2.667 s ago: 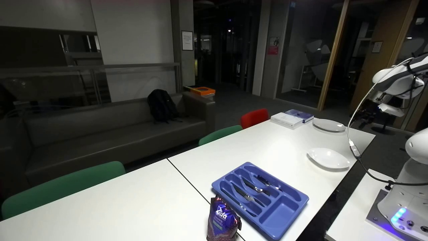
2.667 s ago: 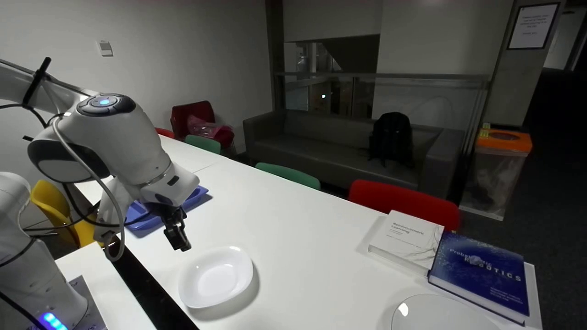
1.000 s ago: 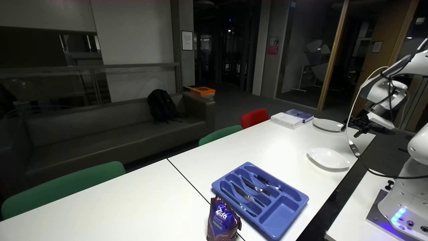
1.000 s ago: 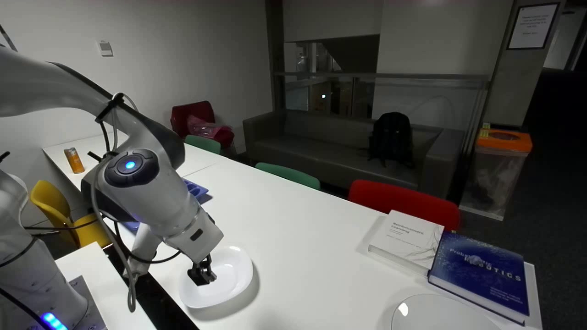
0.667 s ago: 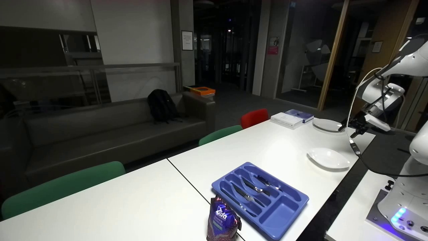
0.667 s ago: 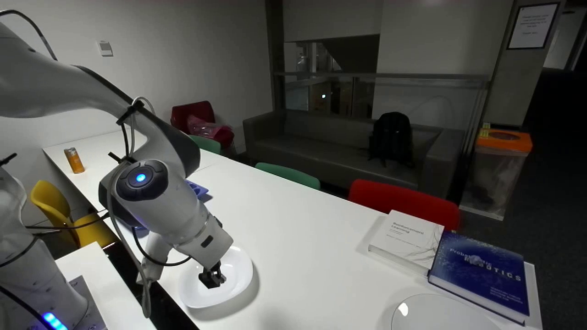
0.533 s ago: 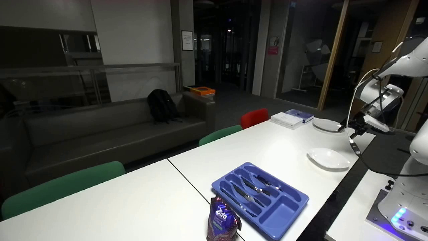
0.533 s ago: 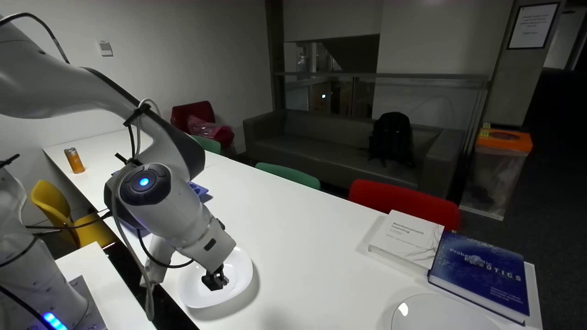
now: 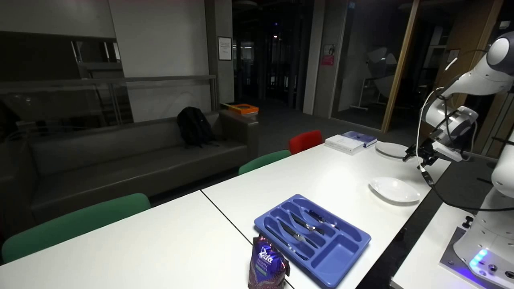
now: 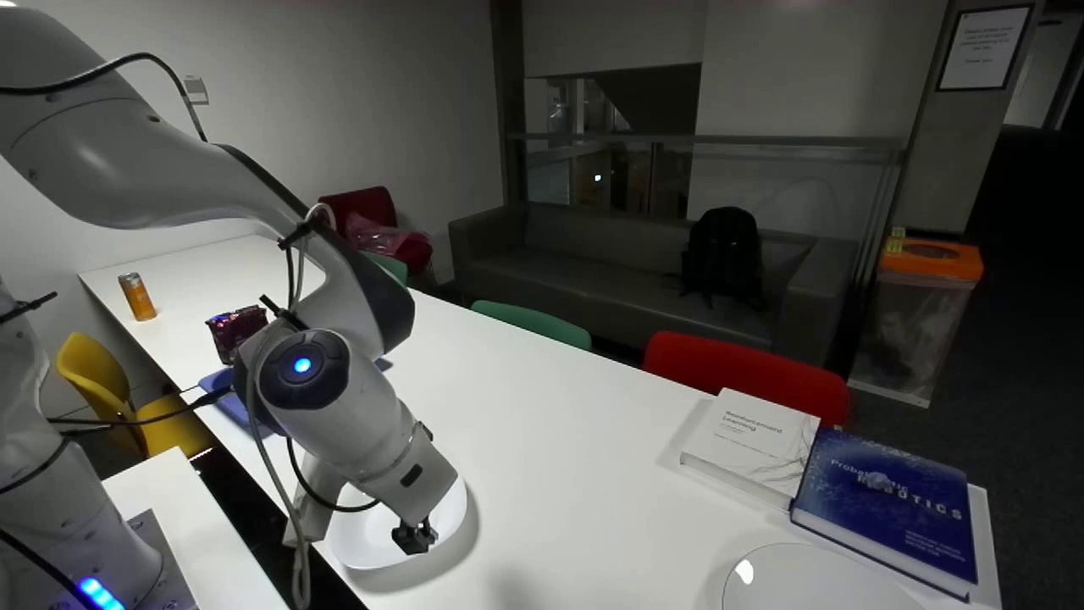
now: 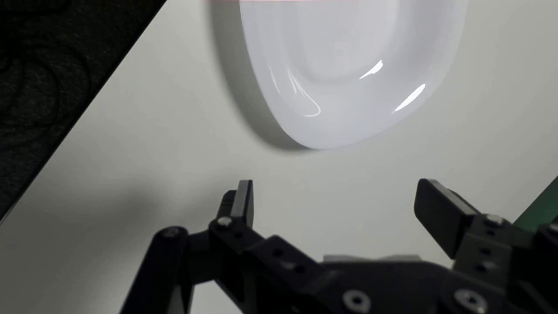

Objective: Move the plate

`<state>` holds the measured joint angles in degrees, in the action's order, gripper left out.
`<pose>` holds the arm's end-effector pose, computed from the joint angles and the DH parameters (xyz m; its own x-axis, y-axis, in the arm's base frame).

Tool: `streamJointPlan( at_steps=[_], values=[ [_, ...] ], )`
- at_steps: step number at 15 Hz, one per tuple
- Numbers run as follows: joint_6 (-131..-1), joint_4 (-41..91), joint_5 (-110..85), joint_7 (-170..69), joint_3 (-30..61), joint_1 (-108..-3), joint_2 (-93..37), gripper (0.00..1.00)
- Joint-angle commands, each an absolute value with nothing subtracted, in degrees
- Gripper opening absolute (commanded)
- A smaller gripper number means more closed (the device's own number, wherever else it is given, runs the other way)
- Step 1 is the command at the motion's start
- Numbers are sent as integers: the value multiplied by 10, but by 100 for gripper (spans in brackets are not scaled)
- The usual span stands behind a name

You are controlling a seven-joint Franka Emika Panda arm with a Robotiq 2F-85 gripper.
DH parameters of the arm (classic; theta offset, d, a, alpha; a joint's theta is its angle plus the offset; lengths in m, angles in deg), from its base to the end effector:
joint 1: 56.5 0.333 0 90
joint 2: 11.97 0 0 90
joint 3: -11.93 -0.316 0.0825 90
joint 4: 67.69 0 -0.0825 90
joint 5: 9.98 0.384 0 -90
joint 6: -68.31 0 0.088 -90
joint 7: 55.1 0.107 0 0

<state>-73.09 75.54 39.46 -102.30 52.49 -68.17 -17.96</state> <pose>0.2748 -0.3650 0.2443 0.6729 -0.7304 0.1173 -0.6399 -0.6542 -0.4031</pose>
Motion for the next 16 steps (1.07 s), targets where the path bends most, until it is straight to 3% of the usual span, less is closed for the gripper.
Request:
streamJointPlan(
  at_steps=[1,7,16],
  values=[
    [-709,716,419,-1059,459,-749,-227,100],
    [-717,687,409,-1103,376,-824,-271,100],
    [-697,666,419,-1186,332,-881,-288,100]
  ],
)
